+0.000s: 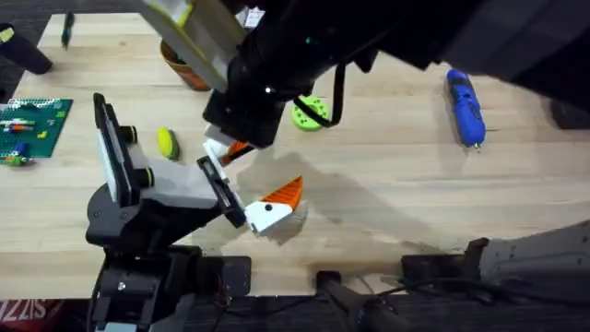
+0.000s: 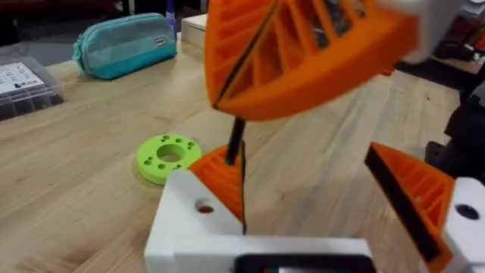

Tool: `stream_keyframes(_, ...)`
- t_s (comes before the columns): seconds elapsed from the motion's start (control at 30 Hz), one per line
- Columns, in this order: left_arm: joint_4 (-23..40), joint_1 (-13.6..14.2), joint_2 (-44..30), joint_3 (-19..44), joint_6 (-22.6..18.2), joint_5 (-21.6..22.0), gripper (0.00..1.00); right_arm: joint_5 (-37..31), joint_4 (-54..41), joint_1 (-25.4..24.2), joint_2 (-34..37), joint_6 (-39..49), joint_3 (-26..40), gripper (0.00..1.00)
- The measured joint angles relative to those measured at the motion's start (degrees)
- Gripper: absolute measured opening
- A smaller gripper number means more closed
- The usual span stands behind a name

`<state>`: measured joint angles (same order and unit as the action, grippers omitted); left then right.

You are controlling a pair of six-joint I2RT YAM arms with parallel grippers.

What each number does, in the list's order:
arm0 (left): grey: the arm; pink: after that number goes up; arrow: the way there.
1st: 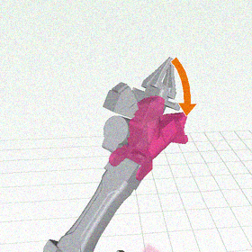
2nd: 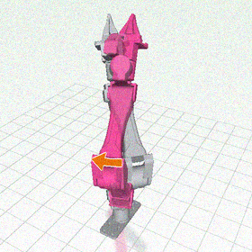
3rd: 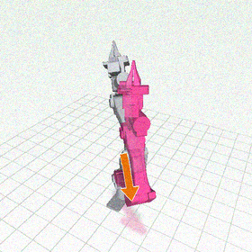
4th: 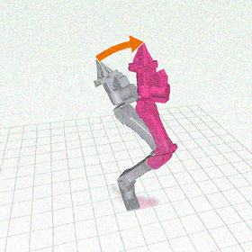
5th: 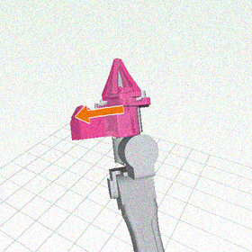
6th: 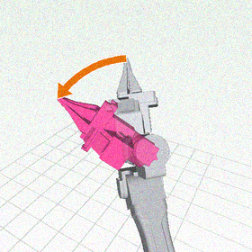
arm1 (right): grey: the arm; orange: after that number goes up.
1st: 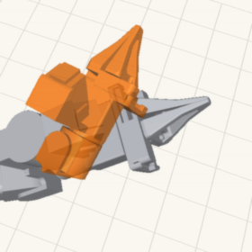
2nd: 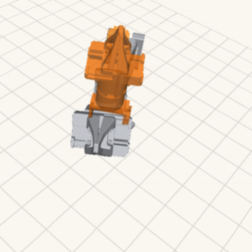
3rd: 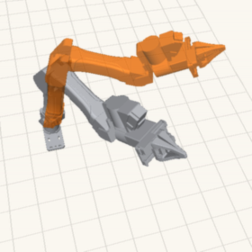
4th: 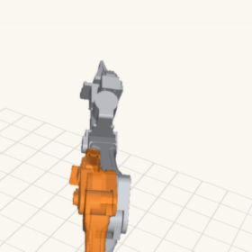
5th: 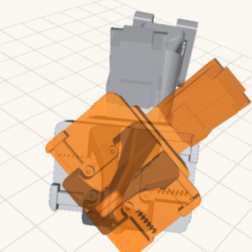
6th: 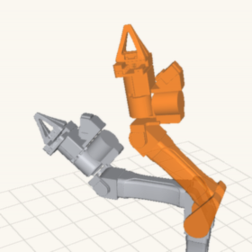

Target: Pick up the gripper from the table and insert it into the empty holder that is missing its gripper. Then pick up a screw, insert it into the mounting hole, and use the screwdriver to tighten it. Finally, clean up the table by picking up the vegetable and placing it into the bucket.

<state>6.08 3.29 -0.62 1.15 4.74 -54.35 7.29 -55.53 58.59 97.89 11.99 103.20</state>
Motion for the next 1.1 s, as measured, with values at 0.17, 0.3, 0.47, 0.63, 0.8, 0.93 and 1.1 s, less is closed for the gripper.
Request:
stream_keyframes(0.17,0.01,0.00,-0.02,0.00,-0.01,0.00,0.985,0.00,0.54,1.44,0.00,0.00,0.00,0.006)
stream_keyframes(0.3,-0.01,0.00,-0.02,0.00,0.01,0.00,0.985,0.00,0.70,2.12,0.13,0.00,0.02,0.007)
stream_keyframes(0.47,-0.01,0.00,0.00,0.00,0.00,0.00,0.985,-0.46,0.70,2.14,1.26,-0.01,0.02,0.006)
stream_keyframes(0.63,-0.01,0.00,0.00,0.00,0.01,0.00,0.985,-2.47,0.66,2.14,1.79,0.00,0.02,0.006)
stream_keyframes(0.8,-0.01,0.00,0.00,0.00,0.01,0.00,0.985,-3.40,0.66,2.14,1.79,0.00,0.02,0.006)
stream_keyframes(0.93,0.01,0.00,0.00,0.00,-0.01,0.00,0.985,-3.43,0.66,2.14,1.79,0.00,0.02,0.006)
stream_keyframes(1.1,0.00,0.00,-0.01,0.00,0.01,0.00,0.986,-3.44,0.66,2.14,1.79,-0.01,0.03,0.006)
